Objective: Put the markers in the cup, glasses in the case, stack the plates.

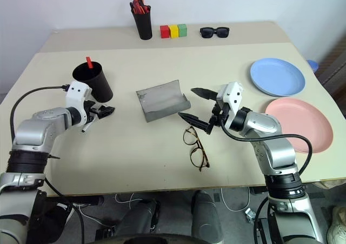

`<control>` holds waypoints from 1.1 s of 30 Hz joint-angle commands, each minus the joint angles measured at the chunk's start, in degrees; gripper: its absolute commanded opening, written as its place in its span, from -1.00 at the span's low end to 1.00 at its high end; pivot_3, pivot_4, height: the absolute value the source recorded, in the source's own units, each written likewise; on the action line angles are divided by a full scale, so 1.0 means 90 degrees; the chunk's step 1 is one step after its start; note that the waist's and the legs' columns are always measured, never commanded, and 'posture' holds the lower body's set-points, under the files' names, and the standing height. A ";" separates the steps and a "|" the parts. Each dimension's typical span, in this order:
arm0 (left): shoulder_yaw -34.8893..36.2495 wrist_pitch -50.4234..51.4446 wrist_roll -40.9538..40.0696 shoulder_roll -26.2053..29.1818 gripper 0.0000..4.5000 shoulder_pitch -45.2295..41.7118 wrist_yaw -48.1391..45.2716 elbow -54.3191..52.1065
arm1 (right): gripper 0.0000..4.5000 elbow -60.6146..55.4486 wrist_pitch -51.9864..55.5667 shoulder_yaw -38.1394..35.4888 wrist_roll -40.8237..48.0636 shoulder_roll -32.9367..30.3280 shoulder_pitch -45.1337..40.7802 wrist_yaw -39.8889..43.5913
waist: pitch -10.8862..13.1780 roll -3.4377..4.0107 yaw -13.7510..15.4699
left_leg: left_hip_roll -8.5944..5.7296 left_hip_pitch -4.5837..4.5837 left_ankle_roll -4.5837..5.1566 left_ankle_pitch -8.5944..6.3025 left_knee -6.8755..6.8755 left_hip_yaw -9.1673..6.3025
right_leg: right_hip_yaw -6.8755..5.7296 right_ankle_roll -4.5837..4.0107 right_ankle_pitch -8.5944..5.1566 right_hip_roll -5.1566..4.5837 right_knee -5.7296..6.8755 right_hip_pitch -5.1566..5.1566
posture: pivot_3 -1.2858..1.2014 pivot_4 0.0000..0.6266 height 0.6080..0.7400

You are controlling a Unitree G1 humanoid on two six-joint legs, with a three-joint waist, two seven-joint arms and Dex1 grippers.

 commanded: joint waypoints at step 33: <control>0.1744 -0.3907 -0.0534 -0.1064 -0.97 -0.1618 -0.0357 -0.0427 | 1.00 -0.0215 0.0361 -0.0274 0.0672 -0.0120 -0.0210 0.0400 | -0.0001 -0.0003 0.0032 | 0.0001 0.0000 -0.0006 0.0003 0.0009 0.0006 | 0.0000 -0.0005 0.0005 -0.0002 -0.0003 0.0006 | 0.03 -0.52 1.00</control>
